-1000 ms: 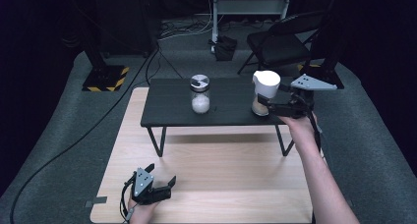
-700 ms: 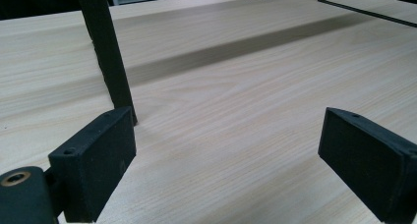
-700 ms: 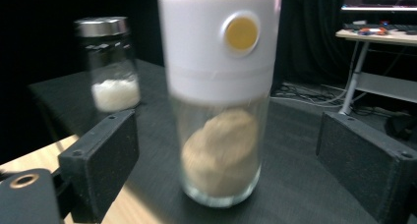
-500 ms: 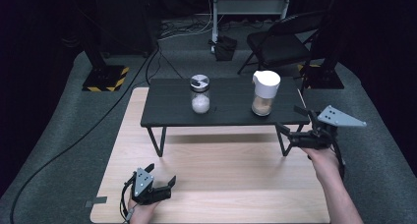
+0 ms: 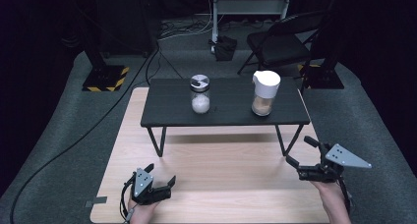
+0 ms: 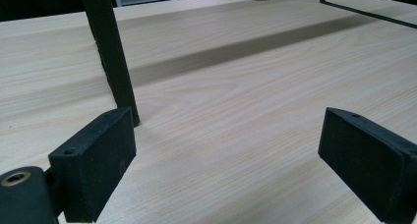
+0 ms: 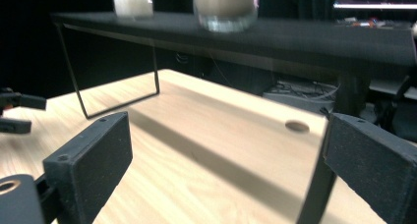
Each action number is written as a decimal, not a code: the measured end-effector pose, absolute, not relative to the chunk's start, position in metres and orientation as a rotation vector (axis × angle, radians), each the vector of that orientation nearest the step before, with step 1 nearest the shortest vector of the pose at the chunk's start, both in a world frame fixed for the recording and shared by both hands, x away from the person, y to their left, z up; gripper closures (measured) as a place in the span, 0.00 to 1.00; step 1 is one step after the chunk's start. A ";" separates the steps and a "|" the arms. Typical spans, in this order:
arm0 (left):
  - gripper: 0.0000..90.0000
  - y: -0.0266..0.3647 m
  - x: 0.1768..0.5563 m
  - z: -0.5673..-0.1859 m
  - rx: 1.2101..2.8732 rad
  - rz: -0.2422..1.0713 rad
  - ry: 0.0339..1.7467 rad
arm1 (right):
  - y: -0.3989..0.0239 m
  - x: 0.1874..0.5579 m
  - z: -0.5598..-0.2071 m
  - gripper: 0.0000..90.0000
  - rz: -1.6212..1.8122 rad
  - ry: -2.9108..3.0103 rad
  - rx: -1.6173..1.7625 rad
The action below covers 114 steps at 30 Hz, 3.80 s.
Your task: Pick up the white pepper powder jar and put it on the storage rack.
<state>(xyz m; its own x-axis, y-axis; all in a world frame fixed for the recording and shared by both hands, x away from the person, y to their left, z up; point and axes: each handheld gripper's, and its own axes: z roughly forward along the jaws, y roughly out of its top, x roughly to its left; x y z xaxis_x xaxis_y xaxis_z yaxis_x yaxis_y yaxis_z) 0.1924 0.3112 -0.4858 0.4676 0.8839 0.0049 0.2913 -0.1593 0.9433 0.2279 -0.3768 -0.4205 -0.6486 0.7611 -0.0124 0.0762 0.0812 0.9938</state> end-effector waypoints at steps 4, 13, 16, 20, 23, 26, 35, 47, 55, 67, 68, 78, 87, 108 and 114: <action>0.08 0.311 0.192 -0.486 1.696 0.728 1.018 | -0.379 0.219 -0.446 0.03 1.569 1.820 0.859; 0.08 0.312 0.192 -0.486 1.694 0.725 1.011 | -0.387 0.205 -0.486 0.02 1.500 1.823 0.943; 0.08 0.312 0.192 -0.486 1.696 0.725 1.012 | -0.386 0.198 -0.493 0.01 1.463 1.819 0.945; 0.08 0.312 0.192 -0.486 1.695 0.725 1.013 | -0.385 0.200 -0.495 0.02 1.412 1.848 0.963; 0.08 0.312 0.192 -0.487 1.692 0.726 1.014 | -0.387 0.198 -0.497 0.02 1.427 1.827 0.971; 0.08 0.312 0.191 -0.487 1.686 0.724 1.017 | -0.387 0.197 -0.497 0.02 1.426 1.825 0.974; 0.08 0.314 0.192 -0.487 1.679 0.717 1.019 | -0.387 0.197 -0.498 0.02 1.433 1.813 0.986; 0.08 0.313 0.191 -0.487 1.684 0.723 1.016 | -0.386 0.197 -0.498 0.03 1.431 1.816 0.991; 0.08 0.313 0.192 -0.487 1.684 0.722 1.017 | -0.387 0.197 -0.497 0.03 1.431 1.817 0.992; 0.08 0.313 0.191 -0.487 1.684 0.723 1.017 | -0.386 0.197 -0.497 0.03 1.430 1.817 0.992; 0.08 0.313 0.191 -0.487 1.684 0.723 1.017 | -0.386 0.197 -0.498 0.03 1.430 1.817 0.991; 0.08 0.313 0.191 -0.487 1.685 0.722 1.017 | -0.387 0.197 -0.498 0.03 1.435 1.813 0.993; 0.08 0.313 0.191 -0.487 1.685 0.722 1.017 | -0.387 0.197 -0.498 0.03 1.434 1.813 0.992; 0.08 0.313 0.191 -0.487 1.687 0.722 1.016 | -0.386 0.197 -0.498 0.03 1.431 1.817 0.989; 0.08 0.313 0.192 -0.487 1.687 0.721 1.016 | -0.386 0.197 -0.498 0.03 1.431 1.818 0.989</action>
